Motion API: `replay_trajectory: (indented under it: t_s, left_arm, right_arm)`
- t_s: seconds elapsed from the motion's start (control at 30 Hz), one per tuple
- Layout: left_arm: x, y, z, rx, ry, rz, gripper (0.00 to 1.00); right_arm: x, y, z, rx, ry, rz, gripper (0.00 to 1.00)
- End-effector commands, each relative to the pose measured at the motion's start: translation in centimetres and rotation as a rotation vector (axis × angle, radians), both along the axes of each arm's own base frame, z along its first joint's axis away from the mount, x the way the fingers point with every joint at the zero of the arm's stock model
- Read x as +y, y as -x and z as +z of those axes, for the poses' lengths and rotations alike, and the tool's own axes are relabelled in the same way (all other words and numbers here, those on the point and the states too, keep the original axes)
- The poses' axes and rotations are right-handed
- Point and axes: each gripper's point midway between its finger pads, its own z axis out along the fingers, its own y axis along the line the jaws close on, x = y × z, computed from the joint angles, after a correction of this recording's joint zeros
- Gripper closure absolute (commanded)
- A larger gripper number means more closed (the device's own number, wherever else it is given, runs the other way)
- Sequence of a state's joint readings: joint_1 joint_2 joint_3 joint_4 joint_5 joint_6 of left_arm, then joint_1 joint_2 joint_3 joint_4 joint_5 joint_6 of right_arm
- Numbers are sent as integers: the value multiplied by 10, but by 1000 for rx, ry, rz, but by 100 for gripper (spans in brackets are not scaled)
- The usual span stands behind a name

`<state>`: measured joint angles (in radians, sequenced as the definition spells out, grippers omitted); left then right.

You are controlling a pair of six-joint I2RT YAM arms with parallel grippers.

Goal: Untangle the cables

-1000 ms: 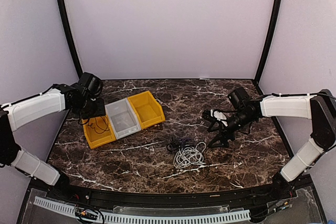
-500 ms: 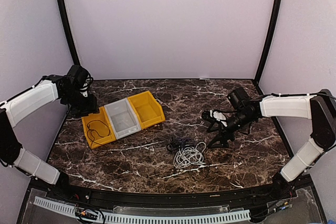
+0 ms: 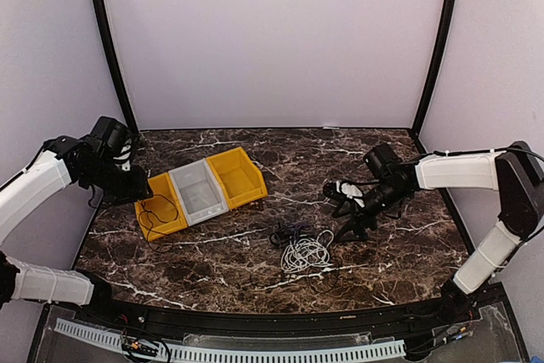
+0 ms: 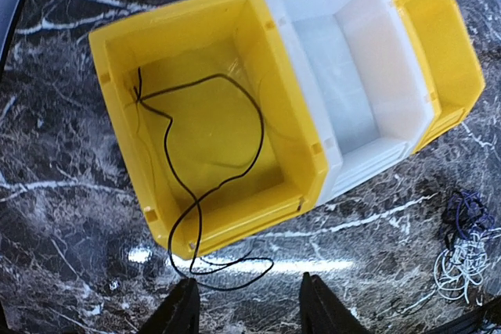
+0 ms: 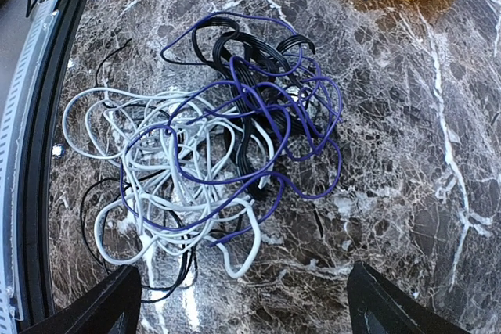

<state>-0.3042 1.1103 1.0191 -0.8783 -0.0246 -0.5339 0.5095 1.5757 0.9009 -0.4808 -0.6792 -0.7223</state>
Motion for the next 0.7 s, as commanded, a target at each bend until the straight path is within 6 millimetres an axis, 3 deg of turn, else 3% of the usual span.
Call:
replay_trajectory:
  t_s: [0.0, 0.3, 0.57, 0.67]
  left_arm:
    - [10, 39, -40, 186, -30, 46, 57]
    - [16, 48, -67, 262, -76, 71, 62]
    - [21, 33, -79, 249, -125, 92, 63]
    - [21, 25, -74, 210, -119, 108, 66]
  right_arm:
    - [8, 3, -1, 1, 10, 35, 7]
    - [11, 7, -4, -2, 27, 51, 8]
    - [10, 6, -3, -11, 32, 49, 8]
    - [10, 7, -3, -14, 30, 52, 8]
